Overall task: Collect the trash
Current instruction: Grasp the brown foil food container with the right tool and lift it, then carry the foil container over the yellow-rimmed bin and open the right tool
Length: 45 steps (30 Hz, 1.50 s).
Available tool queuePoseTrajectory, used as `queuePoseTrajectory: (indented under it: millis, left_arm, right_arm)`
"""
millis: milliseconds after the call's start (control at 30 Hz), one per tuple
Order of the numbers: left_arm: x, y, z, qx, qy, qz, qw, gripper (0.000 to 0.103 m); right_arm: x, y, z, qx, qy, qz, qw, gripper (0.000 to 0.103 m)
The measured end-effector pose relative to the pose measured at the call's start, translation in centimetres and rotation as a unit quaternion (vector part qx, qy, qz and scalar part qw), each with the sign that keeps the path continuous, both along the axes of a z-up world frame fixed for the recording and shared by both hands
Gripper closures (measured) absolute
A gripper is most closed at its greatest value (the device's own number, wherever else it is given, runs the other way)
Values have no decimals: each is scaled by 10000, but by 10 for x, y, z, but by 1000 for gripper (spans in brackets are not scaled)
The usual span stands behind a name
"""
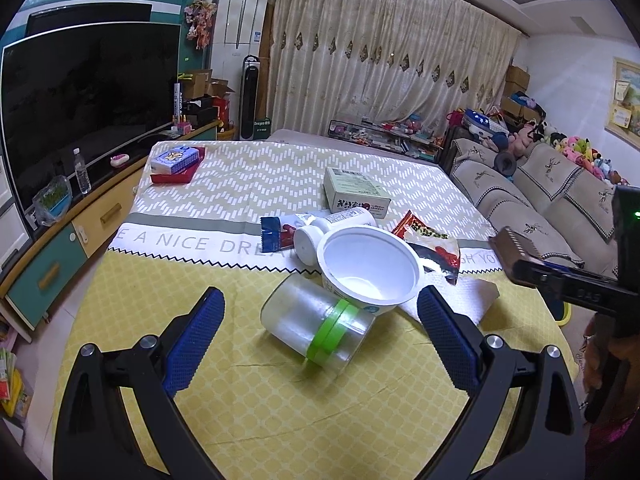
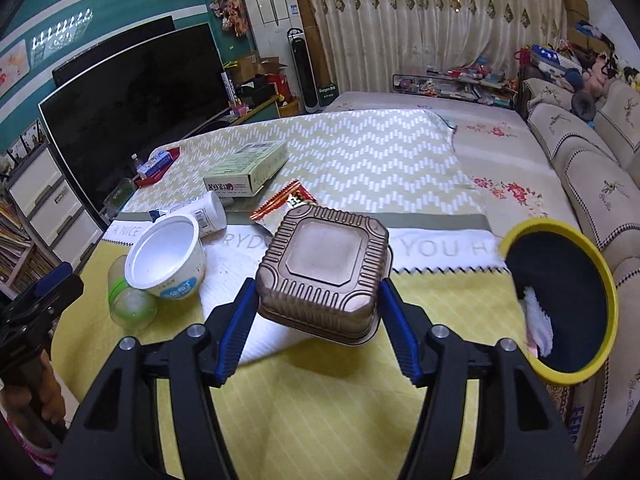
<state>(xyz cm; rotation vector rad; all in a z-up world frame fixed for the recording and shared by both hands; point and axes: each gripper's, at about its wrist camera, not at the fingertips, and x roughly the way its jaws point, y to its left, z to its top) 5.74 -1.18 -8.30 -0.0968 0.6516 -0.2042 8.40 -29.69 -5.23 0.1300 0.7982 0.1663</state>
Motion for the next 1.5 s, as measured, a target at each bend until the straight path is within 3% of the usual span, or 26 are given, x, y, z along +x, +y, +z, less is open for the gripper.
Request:
queuePoseTrajectory:
  millis: [200,467,667,833,1167,1233,1500]
  left_arm:
    - [-1,-9,0,73,-11,-76,9999,7]
    - [4,-23,-1,174,30,-182,9997,7]
    - [11,-36,-6,264,122,-307,9991,7]
    - [15,-43,-7,307,150,-350,9988,7]
    - [23,-51,-12,355,238,-429,9982,7]
    - [24,-51,-13,360,241,-435,9981,7]
    - [22,-50,-13,356,230,-457,9981,7]
  right_arm:
    - [-10,-40,1,-30,-68,-489,9988,44]
    - [-19,-124,-13,-21,-63,-1618,9868,44]
    - [-13,-179,-40,-143,160,-2323,9724,44]
    - [-4,-204,-61,-230,379,-2540,9662,44]
    - [12,-211,-73,-385,495,-2638,9625,42]
    - [12,-211,-71,-423,452,-2653,9622,28]
    - [5,-196,-58,-516,271,-2581,9644,28]
